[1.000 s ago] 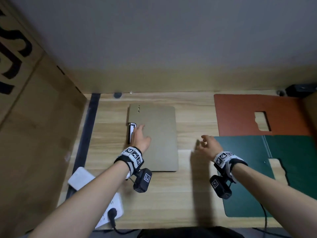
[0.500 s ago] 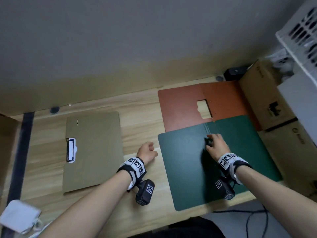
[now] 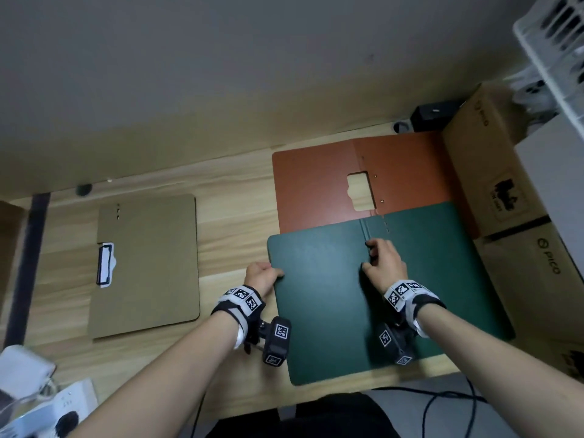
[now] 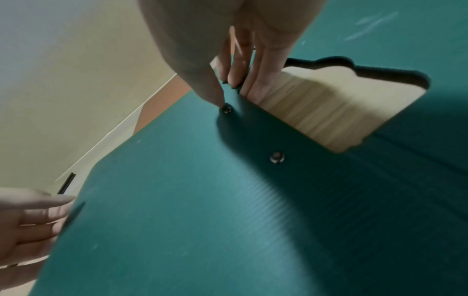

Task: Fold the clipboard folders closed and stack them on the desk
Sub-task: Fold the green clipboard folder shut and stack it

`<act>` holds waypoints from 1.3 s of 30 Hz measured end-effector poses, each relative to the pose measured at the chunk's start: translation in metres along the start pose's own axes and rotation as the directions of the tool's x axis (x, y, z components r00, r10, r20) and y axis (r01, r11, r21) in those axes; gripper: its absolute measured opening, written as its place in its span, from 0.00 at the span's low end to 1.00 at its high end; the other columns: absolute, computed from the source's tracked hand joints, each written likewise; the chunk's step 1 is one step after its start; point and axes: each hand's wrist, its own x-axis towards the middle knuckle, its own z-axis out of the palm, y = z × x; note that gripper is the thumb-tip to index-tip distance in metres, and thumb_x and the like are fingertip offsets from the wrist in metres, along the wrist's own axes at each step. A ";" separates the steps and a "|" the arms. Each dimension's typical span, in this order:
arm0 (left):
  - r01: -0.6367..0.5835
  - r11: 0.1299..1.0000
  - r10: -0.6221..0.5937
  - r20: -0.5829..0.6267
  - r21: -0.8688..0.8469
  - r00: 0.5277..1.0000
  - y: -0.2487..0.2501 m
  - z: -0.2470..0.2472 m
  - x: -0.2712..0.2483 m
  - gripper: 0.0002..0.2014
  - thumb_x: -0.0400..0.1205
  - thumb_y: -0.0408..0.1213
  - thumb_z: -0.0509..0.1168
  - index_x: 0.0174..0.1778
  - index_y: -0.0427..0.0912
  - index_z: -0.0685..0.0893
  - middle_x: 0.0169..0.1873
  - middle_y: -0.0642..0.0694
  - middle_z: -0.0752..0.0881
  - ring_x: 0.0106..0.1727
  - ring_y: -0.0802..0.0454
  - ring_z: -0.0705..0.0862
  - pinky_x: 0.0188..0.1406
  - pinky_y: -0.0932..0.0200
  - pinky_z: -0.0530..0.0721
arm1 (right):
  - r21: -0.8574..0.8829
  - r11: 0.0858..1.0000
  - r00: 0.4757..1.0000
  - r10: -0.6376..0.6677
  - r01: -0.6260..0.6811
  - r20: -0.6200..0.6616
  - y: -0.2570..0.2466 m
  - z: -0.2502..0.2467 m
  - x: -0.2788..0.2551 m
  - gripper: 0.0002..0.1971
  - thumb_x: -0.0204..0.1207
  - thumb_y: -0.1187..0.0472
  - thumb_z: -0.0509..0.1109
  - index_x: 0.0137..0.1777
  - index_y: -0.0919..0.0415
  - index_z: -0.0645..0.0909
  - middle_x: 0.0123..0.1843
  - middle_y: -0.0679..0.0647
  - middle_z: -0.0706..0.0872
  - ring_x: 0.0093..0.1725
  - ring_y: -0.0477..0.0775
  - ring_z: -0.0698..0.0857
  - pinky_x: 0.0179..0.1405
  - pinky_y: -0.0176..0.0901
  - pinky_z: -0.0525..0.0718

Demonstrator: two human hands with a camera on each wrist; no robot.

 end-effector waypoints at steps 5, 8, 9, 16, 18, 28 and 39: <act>-0.010 0.998 0.011 0.025 -0.057 1.000 -0.004 -0.006 -0.010 0.08 0.76 0.19 0.67 0.40 0.37 0.82 0.43 0.35 0.88 0.35 0.44 0.86 0.31 0.58 0.84 | 0.114 0.990 0.996 -0.078 0.082 -0.038 -0.002 0.002 -0.012 0.22 0.66 0.65 0.76 0.60 0.52 0.80 0.51 0.50 0.78 0.45 0.53 0.82 0.54 0.49 0.83; -0.026 0.996 0.026 -0.008 -0.087 1.000 -0.010 -0.017 -0.016 0.16 0.75 0.19 0.69 0.59 0.30 0.80 0.54 0.36 0.88 0.51 0.39 0.88 0.47 0.50 0.86 | 0.175 0.973 0.987 -0.134 0.147 -0.087 -0.014 0.006 -0.021 0.21 0.66 0.68 0.77 0.57 0.52 0.82 0.50 0.49 0.78 0.44 0.50 0.82 0.54 0.49 0.84; -0.030 0.995 0.030 -0.005 -0.097 1.000 -0.011 -0.023 -0.018 0.19 0.76 0.20 0.70 0.62 0.30 0.79 0.57 0.38 0.88 0.53 0.39 0.87 0.49 0.50 0.87 | 0.177 0.969 0.984 -0.156 0.170 -0.090 -0.020 0.008 -0.024 0.20 0.66 0.68 0.77 0.56 0.51 0.82 0.50 0.48 0.78 0.45 0.49 0.82 0.55 0.47 0.84; -0.029 0.962 -0.001 -0.109 -0.270 0.994 -0.024 -0.094 -0.023 0.08 0.77 0.22 0.70 0.49 0.35 0.81 0.55 0.33 0.89 0.46 0.41 0.88 0.39 0.49 0.90 | 0.159 0.948 0.952 -0.293 0.277 0.090 -0.070 0.028 -0.034 0.16 0.67 0.70 0.75 0.54 0.54 0.83 0.53 0.48 0.78 0.52 0.49 0.84 0.61 0.44 0.82; -0.004 0.947 -0.033 -0.110 -0.321 0.993 -0.034 -0.118 -0.025 0.06 0.78 0.21 0.68 0.44 0.36 0.82 0.53 0.34 0.89 0.44 0.42 0.88 0.44 0.46 0.90 | 0.084 0.951 0.937 -0.306 0.296 0.170 -0.078 0.039 -0.042 0.17 0.68 0.68 0.74 0.55 0.52 0.82 0.55 0.47 0.77 0.55 0.51 0.83 0.62 0.46 0.81; 0.037 0.809 -0.071 -0.036 -0.587 0.997 -0.032 -0.211 -0.045 0.12 0.82 0.16 0.58 0.58 0.32 0.78 0.62 0.32 0.84 0.57 0.38 0.85 0.55 0.45 0.84 | -0.247 0.841 0.851 -0.380 0.481 0.363 -0.072 0.042 -0.103 0.38 0.68 0.71 0.64 0.81 0.55 0.65 0.83 0.52 0.63 0.81 0.56 0.63 0.81 0.47 0.64; -0.018 0.808 0.067 0.063 -0.588 0.996 0.022 -0.267 -0.086 0.09 0.83 0.20 0.59 0.57 0.30 0.78 0.60 0.32 0.85 0.66 0.39 0.84 0.60 0.47 0.82 | -0.361 0.740 0.816 -0.565 0.567 0.123 -0.136 0.006 -0.109 0.35 0.75 0.68 0.68 0.81 0.48 0.66 0.83 0.46 0.66 0.81 0.54 0.65 0.79 0.46 0.64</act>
